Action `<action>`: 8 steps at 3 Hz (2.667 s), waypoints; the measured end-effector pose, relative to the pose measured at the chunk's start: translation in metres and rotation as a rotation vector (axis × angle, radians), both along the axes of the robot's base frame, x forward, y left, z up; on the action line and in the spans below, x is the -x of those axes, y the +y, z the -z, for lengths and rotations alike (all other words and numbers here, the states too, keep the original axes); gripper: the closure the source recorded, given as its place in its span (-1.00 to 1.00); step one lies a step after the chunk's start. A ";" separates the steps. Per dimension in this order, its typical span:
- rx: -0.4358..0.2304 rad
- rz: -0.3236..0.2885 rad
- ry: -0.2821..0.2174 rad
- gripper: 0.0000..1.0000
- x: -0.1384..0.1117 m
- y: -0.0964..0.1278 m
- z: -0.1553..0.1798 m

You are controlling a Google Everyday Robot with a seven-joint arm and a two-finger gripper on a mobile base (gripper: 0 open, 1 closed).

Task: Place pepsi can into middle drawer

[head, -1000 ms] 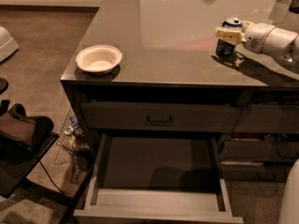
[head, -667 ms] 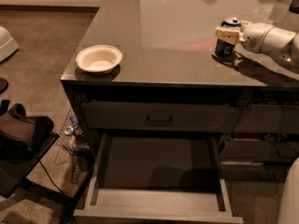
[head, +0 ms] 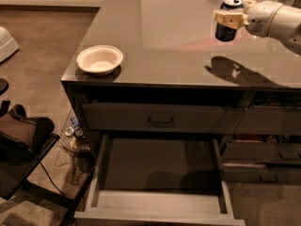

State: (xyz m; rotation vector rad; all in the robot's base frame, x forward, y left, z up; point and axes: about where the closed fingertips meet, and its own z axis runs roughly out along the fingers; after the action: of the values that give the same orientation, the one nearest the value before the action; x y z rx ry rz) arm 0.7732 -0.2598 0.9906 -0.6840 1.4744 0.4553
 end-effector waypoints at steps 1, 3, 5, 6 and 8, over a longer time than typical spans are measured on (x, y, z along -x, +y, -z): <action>0.048 0.036 -0.061 1.00 0.055 0.002 -0.054; 0.040 0.081 -0.112 1.00 0.184 0.029 -0.095; 0.039 0.102 0.039 1.00 0.237 0.030 0.012; 0.039 0.096 0.037 1.00 0.235 0.034 0.011; 0.026 0.067 0.075 1.00 0.226 0.048 0.101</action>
Offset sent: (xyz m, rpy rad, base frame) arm -0.2436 0.0538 -0.0441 -0.0970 0.1562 -0.0512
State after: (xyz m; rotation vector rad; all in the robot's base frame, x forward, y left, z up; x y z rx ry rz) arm 0.5470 -0.2119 0.8899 -0.6421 1.5716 0.4143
